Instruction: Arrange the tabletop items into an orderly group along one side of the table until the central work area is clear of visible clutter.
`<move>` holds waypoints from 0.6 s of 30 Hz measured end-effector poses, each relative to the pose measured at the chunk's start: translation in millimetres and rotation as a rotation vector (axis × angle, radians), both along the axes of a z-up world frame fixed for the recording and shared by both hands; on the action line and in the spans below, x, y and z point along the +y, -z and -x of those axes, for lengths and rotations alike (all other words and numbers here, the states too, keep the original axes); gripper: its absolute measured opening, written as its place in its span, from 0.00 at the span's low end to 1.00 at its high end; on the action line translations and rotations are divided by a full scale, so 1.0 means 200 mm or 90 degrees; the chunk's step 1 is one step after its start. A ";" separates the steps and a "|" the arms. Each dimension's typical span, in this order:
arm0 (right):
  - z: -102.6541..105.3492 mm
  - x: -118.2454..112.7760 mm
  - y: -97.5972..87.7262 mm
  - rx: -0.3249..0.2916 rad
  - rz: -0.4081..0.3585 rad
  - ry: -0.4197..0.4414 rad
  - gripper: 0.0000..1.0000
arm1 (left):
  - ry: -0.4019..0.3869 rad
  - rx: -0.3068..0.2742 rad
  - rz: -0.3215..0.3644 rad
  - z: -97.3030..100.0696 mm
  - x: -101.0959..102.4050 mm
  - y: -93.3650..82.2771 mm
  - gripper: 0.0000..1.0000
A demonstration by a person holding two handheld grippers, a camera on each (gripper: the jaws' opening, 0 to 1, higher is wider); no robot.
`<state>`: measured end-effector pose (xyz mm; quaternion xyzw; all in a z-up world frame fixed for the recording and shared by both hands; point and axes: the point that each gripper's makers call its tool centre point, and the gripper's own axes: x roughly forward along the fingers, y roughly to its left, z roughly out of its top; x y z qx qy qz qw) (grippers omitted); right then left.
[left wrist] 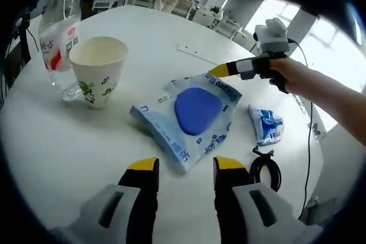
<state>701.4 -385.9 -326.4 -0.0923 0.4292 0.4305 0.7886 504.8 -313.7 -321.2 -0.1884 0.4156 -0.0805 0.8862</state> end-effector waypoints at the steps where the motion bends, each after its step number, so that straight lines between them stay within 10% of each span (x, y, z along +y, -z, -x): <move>1: 0.00 0.00 0.00 0.003 0.000 0.001 0.24 | 0.000 0.000 0.001 0.00 0.00 0.00 0.34; 18: 0.01 -0.01 0.05 0.026 -0.006 0.008 0.09 | -0.005 0.011 0.004 -0.03 -0.01 0.06 0.29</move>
